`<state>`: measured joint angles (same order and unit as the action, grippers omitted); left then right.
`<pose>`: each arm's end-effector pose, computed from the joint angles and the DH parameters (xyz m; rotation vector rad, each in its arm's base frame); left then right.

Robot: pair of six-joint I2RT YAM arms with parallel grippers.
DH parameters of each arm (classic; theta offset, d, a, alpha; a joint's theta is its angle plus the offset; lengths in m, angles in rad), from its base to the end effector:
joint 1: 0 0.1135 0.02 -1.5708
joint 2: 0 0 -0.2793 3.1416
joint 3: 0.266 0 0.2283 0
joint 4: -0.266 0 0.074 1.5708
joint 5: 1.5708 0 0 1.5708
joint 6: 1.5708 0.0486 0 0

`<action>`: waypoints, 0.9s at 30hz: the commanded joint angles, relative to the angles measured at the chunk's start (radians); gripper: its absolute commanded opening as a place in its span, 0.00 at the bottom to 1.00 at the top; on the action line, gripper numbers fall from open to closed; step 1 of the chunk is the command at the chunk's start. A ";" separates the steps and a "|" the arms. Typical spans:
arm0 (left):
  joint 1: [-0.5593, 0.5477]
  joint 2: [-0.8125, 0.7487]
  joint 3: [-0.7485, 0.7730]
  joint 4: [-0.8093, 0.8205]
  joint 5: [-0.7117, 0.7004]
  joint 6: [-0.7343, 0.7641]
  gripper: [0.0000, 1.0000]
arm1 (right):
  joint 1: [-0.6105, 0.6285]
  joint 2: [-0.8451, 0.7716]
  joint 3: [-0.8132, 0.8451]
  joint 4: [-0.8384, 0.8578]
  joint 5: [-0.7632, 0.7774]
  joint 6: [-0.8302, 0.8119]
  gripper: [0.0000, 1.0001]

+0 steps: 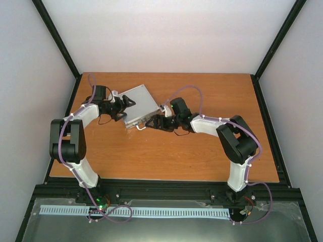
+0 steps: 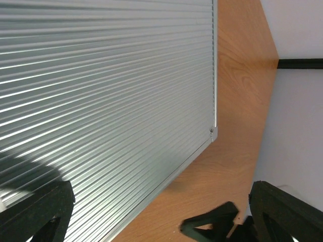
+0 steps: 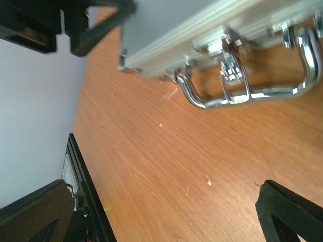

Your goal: Pack up texas hold em set

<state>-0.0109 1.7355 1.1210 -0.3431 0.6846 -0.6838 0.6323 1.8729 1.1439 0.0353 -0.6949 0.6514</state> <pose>0.3443 -0.0345 0.2198 -0.5743 2.5197 -1.1372 0.2986 0.2573 0.2070 -0.3953 2.4699 1.4077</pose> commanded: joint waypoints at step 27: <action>0.006 0.102 -0.002 -0.033 -0.003 0.050 0.98 | 0.109 0.257 0.034 0.350 0.206 0.241 1.00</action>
<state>-0.0109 1.7851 1.1419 -0.2905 0.7494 -0.6659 0.7361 2.0758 1.1465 0.3229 -0.5453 0.8661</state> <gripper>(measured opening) 0.978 0.999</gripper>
